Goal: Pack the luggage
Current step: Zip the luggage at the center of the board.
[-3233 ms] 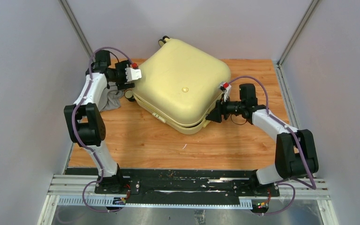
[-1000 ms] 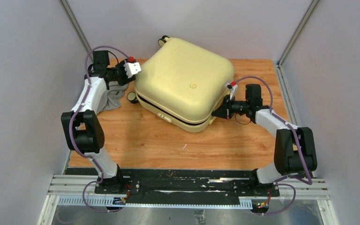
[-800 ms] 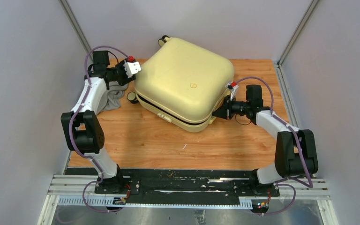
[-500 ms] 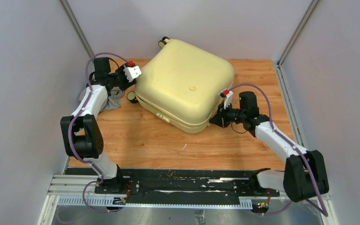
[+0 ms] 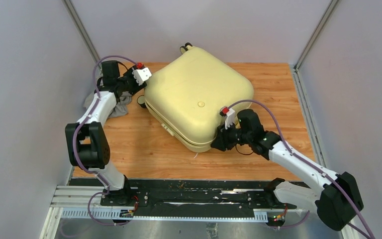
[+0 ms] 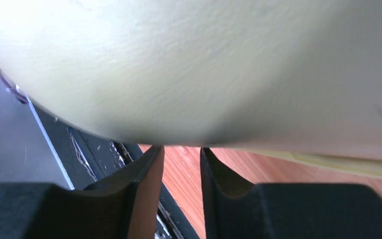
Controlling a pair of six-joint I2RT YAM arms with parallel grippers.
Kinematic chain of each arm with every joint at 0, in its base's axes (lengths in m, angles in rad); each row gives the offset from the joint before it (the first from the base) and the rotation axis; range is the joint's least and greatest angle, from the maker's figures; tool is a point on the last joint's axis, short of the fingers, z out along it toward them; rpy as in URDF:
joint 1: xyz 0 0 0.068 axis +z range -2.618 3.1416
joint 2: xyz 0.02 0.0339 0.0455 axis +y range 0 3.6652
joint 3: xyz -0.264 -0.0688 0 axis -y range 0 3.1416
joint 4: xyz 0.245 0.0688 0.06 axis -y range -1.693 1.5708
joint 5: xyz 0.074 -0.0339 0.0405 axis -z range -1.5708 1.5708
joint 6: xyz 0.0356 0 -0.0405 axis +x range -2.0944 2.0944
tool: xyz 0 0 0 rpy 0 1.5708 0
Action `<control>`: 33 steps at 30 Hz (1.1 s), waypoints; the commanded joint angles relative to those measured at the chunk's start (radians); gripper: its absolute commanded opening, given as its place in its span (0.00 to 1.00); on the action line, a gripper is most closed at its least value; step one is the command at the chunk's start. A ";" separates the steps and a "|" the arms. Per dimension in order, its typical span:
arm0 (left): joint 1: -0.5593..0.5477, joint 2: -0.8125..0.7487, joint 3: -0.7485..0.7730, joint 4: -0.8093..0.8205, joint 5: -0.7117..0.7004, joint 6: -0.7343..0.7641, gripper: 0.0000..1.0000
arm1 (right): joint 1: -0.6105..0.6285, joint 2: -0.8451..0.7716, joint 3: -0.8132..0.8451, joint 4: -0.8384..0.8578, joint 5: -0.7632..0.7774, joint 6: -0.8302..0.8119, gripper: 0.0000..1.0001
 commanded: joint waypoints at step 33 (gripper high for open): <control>0.022 -0.279 -0.084 -0.193 -0.024 -0.099 0.00 | -0.381 0.524 0.530 0.028 0.260 0.239 0.10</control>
